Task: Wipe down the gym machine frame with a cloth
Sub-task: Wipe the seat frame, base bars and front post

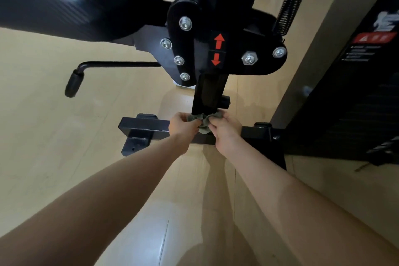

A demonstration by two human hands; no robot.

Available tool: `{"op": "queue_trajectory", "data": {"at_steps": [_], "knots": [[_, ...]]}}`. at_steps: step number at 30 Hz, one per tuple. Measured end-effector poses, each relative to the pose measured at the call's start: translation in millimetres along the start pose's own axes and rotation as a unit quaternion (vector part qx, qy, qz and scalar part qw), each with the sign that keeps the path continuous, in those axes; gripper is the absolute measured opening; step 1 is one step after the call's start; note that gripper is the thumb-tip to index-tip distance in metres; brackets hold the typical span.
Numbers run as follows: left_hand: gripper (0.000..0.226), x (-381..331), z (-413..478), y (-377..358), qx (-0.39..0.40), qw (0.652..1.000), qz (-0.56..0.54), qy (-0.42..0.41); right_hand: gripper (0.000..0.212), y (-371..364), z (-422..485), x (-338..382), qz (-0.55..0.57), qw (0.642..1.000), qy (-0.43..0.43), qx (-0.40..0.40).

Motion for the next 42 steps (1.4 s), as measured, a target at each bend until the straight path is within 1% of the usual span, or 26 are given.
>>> {"op": "queue_trajectory", "data": {"at_steps": [3,6,9,14,16,18,21,22,24,27,28,30,32,33,35,38,40,42], "knots": [[0.032,4,11,-7,0.049,0.998,0.036,-0.008,0.034,-3,14,-11,-0.098,0.995,0.015,0.032],[0.037,16,20,-12,0.078,0.996,0.052,0.002,0.038,-4,26,-26,-0.171,0.983,-0.008,0.07],[0.04,29,25,-13,0.078,0.993,0.085,0.002,0.041,-5,27,-42,-0.205,0.973,-0.026,0.105],[0.028,50,23,-16,0.054,0.989,0.14,0.013,0.051,0,24,-53,-0.237,0.964,-0.019,0.122],[0.027,59,23,-14,0.04,0.991,0.115,0.05,0.047,3,22,-53,-0.248,0.96,-0.029,0.128],[0.025,69,19,-16,0.047,0.992,0.069,0.098,0.035,7,17,-55,-0.254,0.956,-0.049,0.141],[0.023,85,-3,-35,0.115,0.976,0.013,0.187,0.026,21,10,-57,-0.298,0.944,-0.045,0.134],[0.023,87,-10,-43,0.143,0.97,0.008,0.198,0.025,30,10,-56,-0.307,0.944,-0.035,0.12],[0.021,82,-17,-57,0.173,0.97,0.017,0.172,0.025,49,9,-49,-0.304,0.948,-0.019,0.094],[0.009,56,-18,-72,0.16,0.983,0.046,0.07,0.02,77,6,-30,-0.295,0.953,0.027,0.062],[0.01,47,-20,-78,0.16,0.985,0.043,0.047,0.018,86,5,-23,-0.291,0.955,0.044,0.048],[0.013,36,-27,-95,0.173,0.984,0.027,0.026,0.013,106,1,-9,-0.28,0.957,0.08,0.017],[0.017,27,-35,-110,0.196,0.98,0.023,0.017,0.003,128,-3,7,-0.29,0.95,0.115,-0.025],[0.02,25,-38,-115,0.202,0.979,0.024,0.015,0.003,138,-3,14,-0.292,0.947,0.124,-0.043],[0.024,20,-41,-120,0.205,0.978,0.037,0.005,0.01,154,-2,20,-0.259,0.958,0.105,-0.058],[0.025,18,-48,-121,0.22,0.975,0.033,0.016,0.01,151,-3,22,-0.201,0.977,0.067,-0.028],[0.025,16,-55,-124,0.264,0.963,0.024,0.04,0.01,139,-4,26,-0.192,0.979,0.068,-0.008],[0.025,12,-61,-121,0.305,0.95,0.019,0.058,0.012,127,-6,32,-0.203,0.976,0.077,-0.006]]}}
Point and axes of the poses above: each hand's wrist, its own z-axis towards the middle knuckle, its own y-axis out of the back of the hand, x = y × z, the point moved 10 cm from there along z, towards the middle knuckle, and after that the axes turned 7 degrees about -z, right-handed, at the moved point
